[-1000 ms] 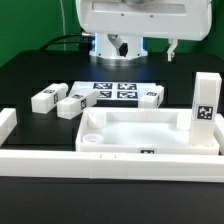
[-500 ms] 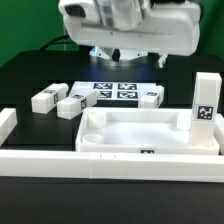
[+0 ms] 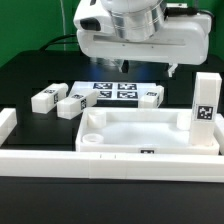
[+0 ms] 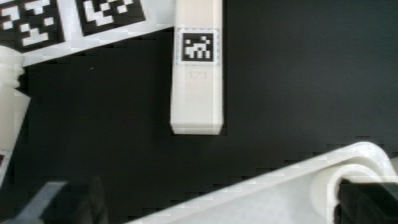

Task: Assemble desk

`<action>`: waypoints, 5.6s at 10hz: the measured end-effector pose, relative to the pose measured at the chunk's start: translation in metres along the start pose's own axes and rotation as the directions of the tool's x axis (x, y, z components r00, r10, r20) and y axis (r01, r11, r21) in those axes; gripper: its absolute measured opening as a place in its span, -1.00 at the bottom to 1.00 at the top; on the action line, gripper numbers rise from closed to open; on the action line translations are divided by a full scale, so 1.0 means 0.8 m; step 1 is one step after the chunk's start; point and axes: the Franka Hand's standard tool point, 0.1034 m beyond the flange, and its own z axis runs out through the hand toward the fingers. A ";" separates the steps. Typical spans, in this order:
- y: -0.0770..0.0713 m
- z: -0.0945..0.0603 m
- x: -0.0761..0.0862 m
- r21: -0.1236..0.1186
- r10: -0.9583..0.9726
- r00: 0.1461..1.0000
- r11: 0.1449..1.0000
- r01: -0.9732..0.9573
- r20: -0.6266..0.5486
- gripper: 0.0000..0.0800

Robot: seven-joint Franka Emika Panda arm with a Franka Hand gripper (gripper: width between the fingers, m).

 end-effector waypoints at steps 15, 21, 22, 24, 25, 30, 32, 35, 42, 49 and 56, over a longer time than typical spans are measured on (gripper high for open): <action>0.014 0.104 -0.019 -0.006 0.005 0.967 1.000 -0.003 0.253 0.62; 0.019 0.100 -0.019 -0.002 0.000 0.950 1.000 0.001 0.312 0.62; 0.021 0.101 -0.024 -0.007 0.002 0.921 1.000 0.000 0.389 0.62; 0.019 0.101 -0.010 -0.005 0.000 0.926 1.000 0.002 0.379 0.62; 0.019 0.103 -0.010 -0.006 0.001 0.925 1.000 0.001 0.379 0.62; 0.016 0.117 -0.006 -0.013 0.000 0.926 1.000 0.005 0.378 0.62; 0.016 0.119 -0.006 -0.014 0.001 0.925 1.000 0.004 0.380 0.62; 0.017 0.118 -0.005 -0.013 0.001 0.925 1.000 0.004 0.379 0.19; 0.024 0.088 -0.013 0.017 -0.047 0.925 0.999 0.044 0.378 -0.28; 0.016 0.038 -0.011 0.029 -0.083 0.980 0.996 0.079 0.179 -0.28; 0.010 -0.056 0.000 0.053 -0.097 0.975 0.993 0.109 -0.198 -0.28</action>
Offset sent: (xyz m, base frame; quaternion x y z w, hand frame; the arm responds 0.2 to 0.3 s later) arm -0.0344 0.0229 -0.0277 0.0314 0.0124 0.0139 0.9993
